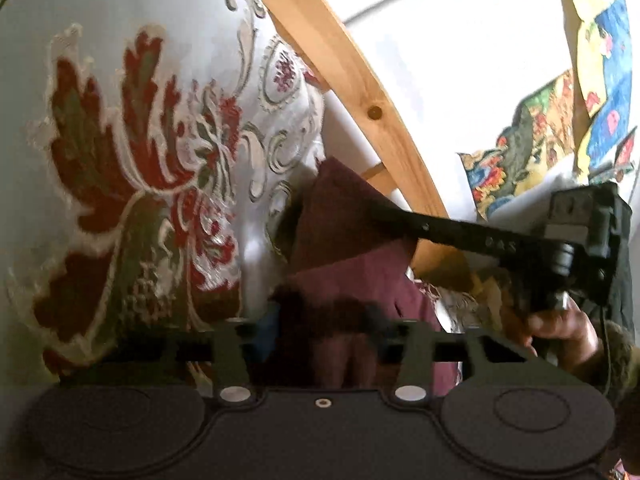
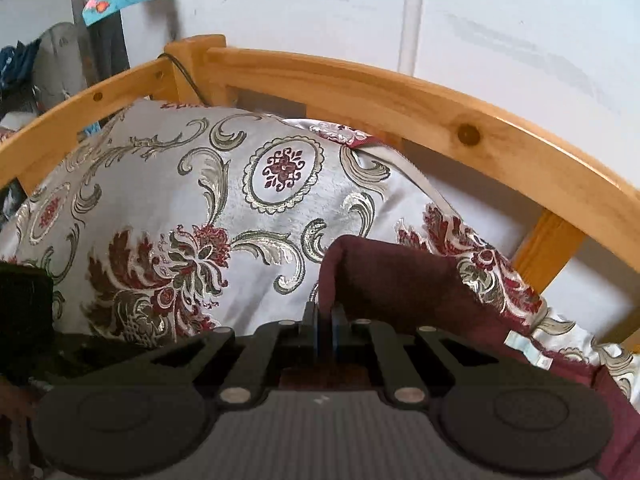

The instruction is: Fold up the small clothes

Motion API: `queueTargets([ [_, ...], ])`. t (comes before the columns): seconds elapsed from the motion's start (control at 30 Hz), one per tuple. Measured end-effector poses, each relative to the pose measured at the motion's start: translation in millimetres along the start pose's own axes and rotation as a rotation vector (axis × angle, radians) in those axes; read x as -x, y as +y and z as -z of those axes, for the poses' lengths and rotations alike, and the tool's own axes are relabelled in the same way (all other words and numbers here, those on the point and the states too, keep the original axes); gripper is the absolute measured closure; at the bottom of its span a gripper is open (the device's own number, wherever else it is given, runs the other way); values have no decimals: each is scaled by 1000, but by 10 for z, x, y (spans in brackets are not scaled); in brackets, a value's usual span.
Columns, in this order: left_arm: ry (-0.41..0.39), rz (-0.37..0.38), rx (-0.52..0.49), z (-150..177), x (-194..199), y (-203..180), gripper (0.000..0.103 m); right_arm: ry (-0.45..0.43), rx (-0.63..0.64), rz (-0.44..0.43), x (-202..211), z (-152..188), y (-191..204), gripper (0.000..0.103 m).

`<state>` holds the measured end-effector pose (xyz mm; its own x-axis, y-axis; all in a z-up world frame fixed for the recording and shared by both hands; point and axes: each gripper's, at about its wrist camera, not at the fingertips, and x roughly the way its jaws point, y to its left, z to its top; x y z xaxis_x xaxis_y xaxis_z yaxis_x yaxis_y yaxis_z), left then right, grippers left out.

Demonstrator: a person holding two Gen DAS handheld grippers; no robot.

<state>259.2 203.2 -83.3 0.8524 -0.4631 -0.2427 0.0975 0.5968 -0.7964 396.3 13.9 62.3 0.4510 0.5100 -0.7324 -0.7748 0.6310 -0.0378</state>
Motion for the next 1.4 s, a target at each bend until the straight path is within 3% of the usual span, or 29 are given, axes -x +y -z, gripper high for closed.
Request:
queueTargets([
  [0.07,-14,2,1,-28,17,-18,91,4,-6,4,-7,-15,30,96],
  [0.1,-17,-2,-3,-36,41,-39,93,3,-3,10,-9,-24,47,96],
  [0.23,-72,-60,-19,-4,148,-128,97,-23,1,3,-1,-91,124,96],
  [0.3,-147,-107,-29,48,268,-229,97,-56,-2,-8,9,-136,169,96],
  [0.43,-233,-173,-124,152,388,-477,97,-125,22,-30,-77,-261,283,96],
  [0.63,-267,-258,-128,186,423,-482,97,-153,58,-72,-471,-473,437,96],
  [0.77,-227,-320,-87,182,384,-346,97,-111,96,-52,-673,-486,510,96],
  [0.9,-194,-380,-32,202,379,-205,97,-128,48,-42,-583,-380,352,76],
  [0.97,-189,-385,-16,211,386,-181,96,-140,48,-47,-454,-277,276,55],
  [1.03,-189,-385,-4,202,399,-181,96,-147,51,-81,-320,-153,247,48],
  [1.1,-190,-384,8,194,406,-173,96,-144,69,-111,-207,-24,272,47],
  [1.17,-188,-384,18,191,416,-163,96,-116,122,-82,-186,92,332,46],
  [1.27,-187,-385,26,194,440,-169,96,-51,174,-45,-355,161,422,46],
  [1.4,-188,-391,33,207,439,-165,95,-34,144,-52,-600,116,419,46],
])
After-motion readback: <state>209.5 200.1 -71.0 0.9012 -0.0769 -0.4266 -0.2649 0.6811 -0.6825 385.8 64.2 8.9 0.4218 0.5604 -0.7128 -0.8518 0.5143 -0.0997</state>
